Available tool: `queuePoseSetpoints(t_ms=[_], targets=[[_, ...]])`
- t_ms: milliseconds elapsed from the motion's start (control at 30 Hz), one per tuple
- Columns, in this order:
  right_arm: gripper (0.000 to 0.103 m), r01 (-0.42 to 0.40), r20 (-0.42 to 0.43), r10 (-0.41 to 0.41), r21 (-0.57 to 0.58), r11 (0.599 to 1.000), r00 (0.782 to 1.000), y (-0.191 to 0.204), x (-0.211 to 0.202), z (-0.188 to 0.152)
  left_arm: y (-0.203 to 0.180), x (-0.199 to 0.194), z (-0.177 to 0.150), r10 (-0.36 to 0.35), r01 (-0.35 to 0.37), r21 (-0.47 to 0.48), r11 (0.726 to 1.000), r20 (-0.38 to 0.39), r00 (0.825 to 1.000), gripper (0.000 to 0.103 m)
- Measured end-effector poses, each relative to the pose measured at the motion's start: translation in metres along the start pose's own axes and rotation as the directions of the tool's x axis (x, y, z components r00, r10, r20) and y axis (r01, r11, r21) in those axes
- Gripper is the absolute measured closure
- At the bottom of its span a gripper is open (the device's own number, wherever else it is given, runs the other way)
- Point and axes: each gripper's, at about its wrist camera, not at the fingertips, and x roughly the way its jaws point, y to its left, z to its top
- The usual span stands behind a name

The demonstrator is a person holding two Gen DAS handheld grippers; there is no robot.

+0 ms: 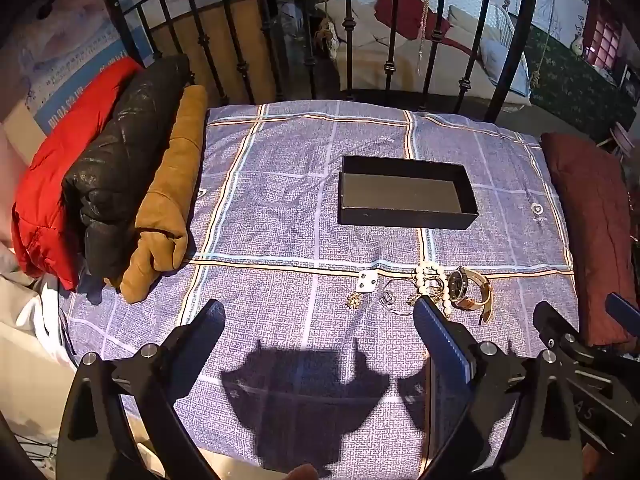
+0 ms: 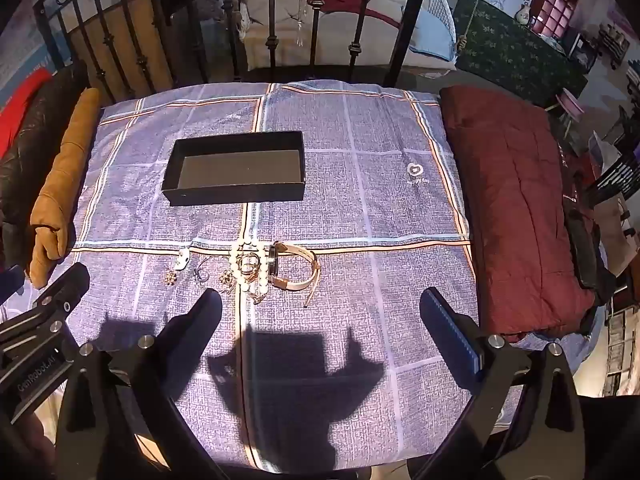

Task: Organize jewelry

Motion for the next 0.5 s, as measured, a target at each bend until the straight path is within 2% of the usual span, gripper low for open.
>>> queuePoseSetpoints(t_ms=[167,500], targets=[[0.005,0.002,0.001,-0.002,0.002,1.0,1.0,-0.0005,0.0007,0.0001,0.0018,-0.0013,-0.0023,-0.019,0.019,-0.009,1.0,-0.005,1.0,0.009],[0.005,0.003,0.0,-0.003,0.014,1.0,1.0,-0.0018,-0.0019,0.0013,0.0019,-0.0016,-0.0025,-0.003,0.003,0.006,1.0,-0.008,1.0,0.009]])
